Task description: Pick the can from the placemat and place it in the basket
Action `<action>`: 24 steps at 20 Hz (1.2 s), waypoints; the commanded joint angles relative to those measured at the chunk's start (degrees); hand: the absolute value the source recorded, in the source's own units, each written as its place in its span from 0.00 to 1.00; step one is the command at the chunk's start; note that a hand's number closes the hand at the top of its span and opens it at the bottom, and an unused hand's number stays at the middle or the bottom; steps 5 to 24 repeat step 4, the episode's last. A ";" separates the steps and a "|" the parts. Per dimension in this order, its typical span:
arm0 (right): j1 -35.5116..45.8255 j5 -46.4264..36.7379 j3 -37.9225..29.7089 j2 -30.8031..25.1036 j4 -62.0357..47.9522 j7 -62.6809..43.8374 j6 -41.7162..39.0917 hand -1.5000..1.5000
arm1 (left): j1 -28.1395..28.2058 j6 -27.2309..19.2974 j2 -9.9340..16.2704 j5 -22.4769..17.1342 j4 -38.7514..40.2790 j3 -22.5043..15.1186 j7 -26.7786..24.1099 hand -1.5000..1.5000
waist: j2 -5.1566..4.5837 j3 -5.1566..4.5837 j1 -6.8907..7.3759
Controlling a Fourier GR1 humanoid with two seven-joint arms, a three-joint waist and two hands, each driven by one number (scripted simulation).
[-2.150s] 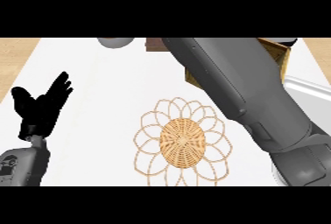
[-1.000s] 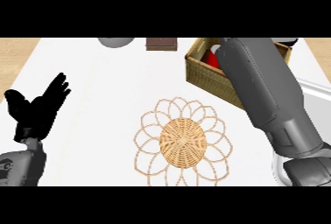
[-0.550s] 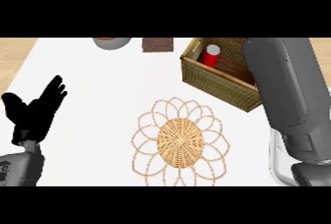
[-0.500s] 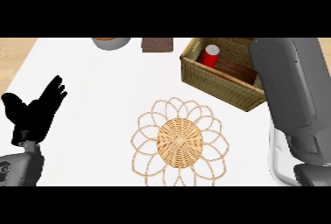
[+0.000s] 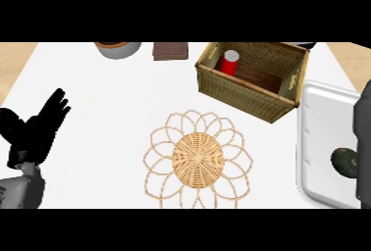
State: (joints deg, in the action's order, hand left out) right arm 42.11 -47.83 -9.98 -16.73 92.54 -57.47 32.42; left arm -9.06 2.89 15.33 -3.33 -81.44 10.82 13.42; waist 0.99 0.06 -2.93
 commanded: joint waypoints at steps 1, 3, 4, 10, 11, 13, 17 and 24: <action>-11.03 10.87 -2.53 -4.31 15.05 -0.92 -10.15 0.00 | 1.20 -0.34 -0.36 0.30 -0.65 0.12 -1.30 0.50 | 0.09 0.04 -0.71; -18.49 15.75 -4.59 -5.95 20.93 1.19 -11.47 0.00 | 2.21 1.67 1.16 -1.47 -0.76 1.53 -0.97 0.50 | -0.08 0.06 -0.29; -21.75 14.95 -3.44 -4.76 23.65 0.94 -11.60 0.00 | 0.07 -0.19 -0.43 -0.19 -1.08 0.00 0.42 0.50 | -0.44 0.01 0.66; -21.75 14.95 -3.44 -4.76 23.65 0.94 -11.60 0.00 | 0.07 -0.19 -0.43 -0.19 -1.08 0.00 0.42 0.50 | -0.44 0.01 0.66; -21.75 14.95 -3.44 -4.76 23.65 0.94 -11.60 0.00 | 0.07 -0.19 -0.43 -0.19 -1.08 0.00 0.42 0.50 | -0.44 0.01 0.66; -21.75 14.95 -3.44 -4.76 23.65 0.94 -11.60 0.00 | 0.07 -0.19 -0.43 -0.19 -1.08 0.00 0.42 0.50 | -0.44 0.01 0.66; -21.75 14.95 -3.44 -4.76 23.65 0.94 -11.60 0.00 | 0.07 -0.19 -0.43 -0.19 -1.08 0.00 0.42 0.50 | -0.44 0.01 0.66; -21.75 14.95 -3.44 -4.76 23.65 0.94 -11.60 0.00 | 0.07 -0.19 -0.43 -0.19 -1.08 0.00 0.42 0.50 | -0.44 0.01 0.66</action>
